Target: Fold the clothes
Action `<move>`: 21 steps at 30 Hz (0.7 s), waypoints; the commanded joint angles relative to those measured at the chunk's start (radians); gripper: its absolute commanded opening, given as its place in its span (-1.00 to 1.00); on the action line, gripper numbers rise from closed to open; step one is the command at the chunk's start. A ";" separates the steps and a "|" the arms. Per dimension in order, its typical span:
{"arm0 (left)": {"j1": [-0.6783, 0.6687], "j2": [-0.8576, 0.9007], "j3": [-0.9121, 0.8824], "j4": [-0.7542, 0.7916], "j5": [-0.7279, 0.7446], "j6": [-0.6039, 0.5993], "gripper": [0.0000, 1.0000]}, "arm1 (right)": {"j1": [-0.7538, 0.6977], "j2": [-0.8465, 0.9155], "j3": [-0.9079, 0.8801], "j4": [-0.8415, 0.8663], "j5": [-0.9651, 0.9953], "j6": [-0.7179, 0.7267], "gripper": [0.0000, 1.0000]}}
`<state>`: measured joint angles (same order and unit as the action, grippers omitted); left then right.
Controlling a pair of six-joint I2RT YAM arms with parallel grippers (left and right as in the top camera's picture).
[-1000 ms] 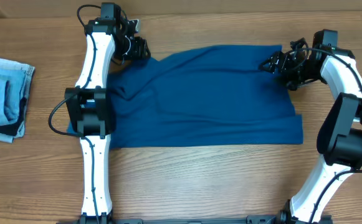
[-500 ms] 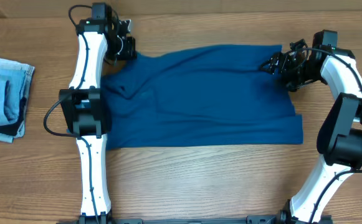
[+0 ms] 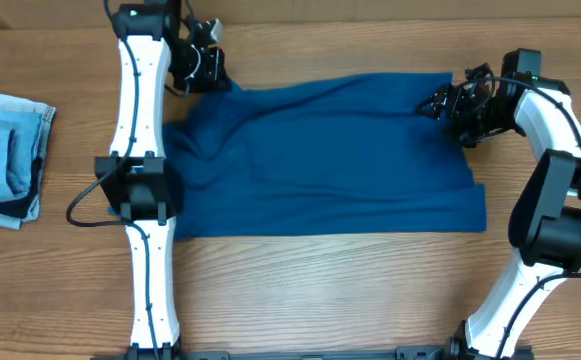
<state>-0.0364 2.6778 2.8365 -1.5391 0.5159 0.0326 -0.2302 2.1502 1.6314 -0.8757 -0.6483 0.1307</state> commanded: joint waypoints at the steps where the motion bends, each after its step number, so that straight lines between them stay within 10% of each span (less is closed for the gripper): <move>1: -0.033 -0.040 0.035 -0.053 -0.032 -0.002 -0.76 | 0.000 -0.020 0.014 0.001 -0.008 0.000 0.77; 21: -0.036 -0.040 0.035 0.159 -0.279 -0.013 -0.45 | 0.000 -0.020 0.014 0.002 -0.008 0.000 0.77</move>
<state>-0.0765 2.6778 2.8475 -1.3533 0.2512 0.0288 -0.2302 2.1502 1.6314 -0.8761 -0.6483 0.1307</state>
